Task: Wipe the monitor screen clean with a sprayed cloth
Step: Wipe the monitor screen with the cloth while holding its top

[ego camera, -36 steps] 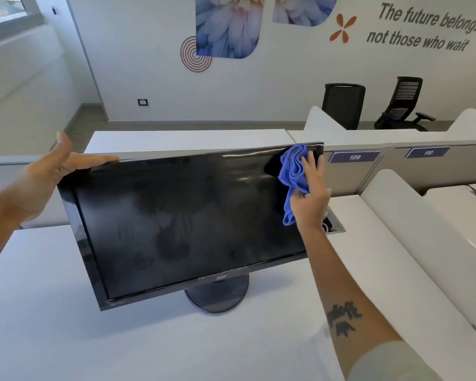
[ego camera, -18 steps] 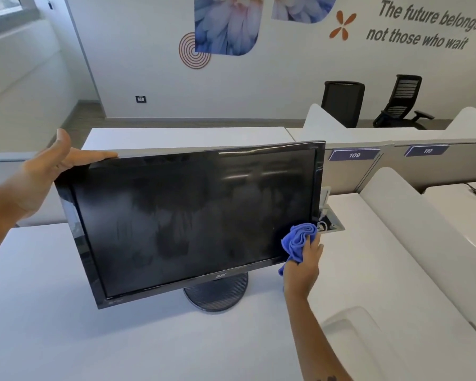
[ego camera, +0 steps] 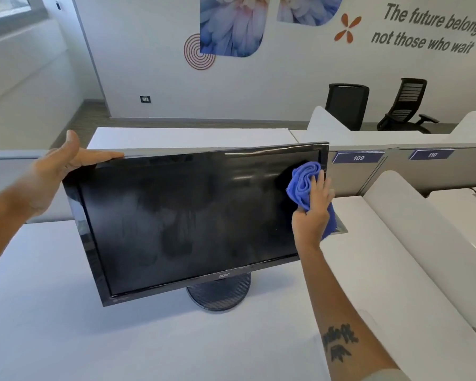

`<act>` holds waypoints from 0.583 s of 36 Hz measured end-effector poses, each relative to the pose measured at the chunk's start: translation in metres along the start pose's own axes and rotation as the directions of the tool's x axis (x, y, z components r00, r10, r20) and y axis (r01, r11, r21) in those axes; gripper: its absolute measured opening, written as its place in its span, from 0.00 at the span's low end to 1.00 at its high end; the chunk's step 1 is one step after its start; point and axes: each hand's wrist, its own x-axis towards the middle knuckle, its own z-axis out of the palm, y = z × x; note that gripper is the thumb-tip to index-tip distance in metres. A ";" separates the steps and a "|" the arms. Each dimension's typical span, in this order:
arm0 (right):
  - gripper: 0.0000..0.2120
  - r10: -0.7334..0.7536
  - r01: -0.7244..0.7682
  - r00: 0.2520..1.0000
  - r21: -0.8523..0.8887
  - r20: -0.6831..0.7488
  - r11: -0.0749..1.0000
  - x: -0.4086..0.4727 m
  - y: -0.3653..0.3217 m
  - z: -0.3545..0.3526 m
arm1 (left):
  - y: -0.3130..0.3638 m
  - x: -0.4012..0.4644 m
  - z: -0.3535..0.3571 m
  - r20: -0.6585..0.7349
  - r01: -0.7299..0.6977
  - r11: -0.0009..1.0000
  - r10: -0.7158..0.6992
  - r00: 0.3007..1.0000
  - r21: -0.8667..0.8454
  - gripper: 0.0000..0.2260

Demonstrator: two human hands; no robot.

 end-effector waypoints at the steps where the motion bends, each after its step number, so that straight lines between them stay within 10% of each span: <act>1: 0.37 -0.010 0.011 0.999 -0.014 0.033 1.000 -0.017 0.003 0.001 | 0.003 -0.002 0.002 -0.002 -0.007 1.000 0.007 1.000 0.006 0.40; 10: 0.30 -0.078 0.127 0.951 -0.146 0.298 0.981 -0.185 0.025 -0.001 | 0.015 -0.013 0.012 -0.004 -0.114 0.993 0.114 0.993 0.017 0.41; 21: 0.25 -0.068 0.071 0.987 -0.012 0.145 0.997 -0.080 0.011 -0.013 | 0.017 -0.017 0.013 -0.012 -0.124 0.992 0.124 0.992 0.012 0.40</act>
